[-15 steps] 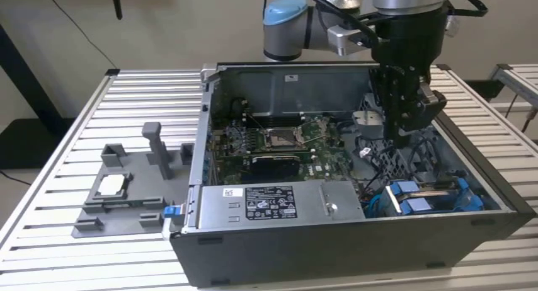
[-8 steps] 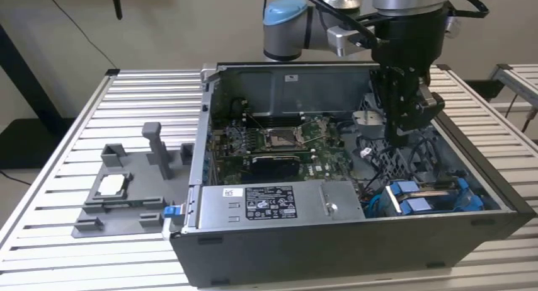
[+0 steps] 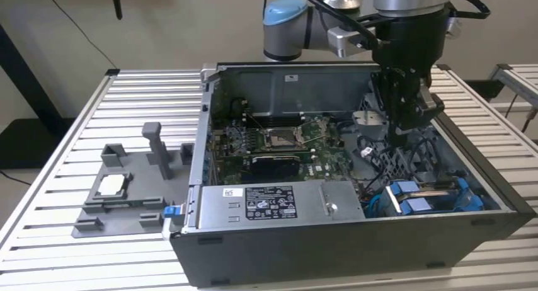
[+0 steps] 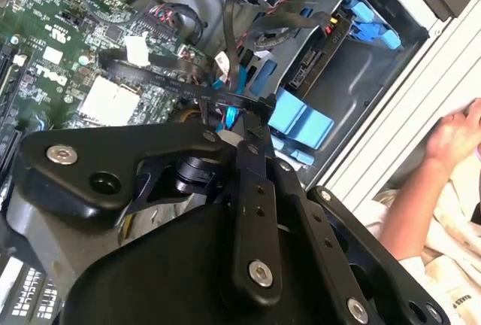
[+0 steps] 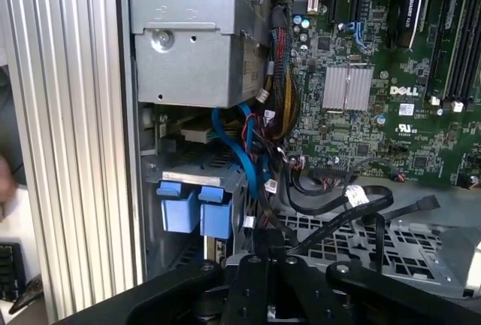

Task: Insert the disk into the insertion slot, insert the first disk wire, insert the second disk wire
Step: 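Insert the second disk wire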

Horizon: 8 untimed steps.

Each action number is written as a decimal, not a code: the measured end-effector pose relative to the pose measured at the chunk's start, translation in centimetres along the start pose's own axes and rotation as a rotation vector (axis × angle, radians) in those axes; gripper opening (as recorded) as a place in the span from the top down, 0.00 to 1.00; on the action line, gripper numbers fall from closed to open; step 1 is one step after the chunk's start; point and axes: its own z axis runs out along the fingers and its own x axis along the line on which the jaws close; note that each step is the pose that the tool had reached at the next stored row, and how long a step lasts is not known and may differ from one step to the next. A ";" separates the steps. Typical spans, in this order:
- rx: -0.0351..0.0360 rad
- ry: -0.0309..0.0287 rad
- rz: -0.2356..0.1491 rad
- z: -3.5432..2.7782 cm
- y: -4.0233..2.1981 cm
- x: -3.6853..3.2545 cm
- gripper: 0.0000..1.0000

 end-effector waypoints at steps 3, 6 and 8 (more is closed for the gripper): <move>0.0000 0.0018 0.000 0.00 0.00 0.01 0.76; -0.0003 0.0096 -0.002 0.01 0.00 0.01 0.69; -0.0001 0.0139 -0.003 0.03 0.00 0.00 0.69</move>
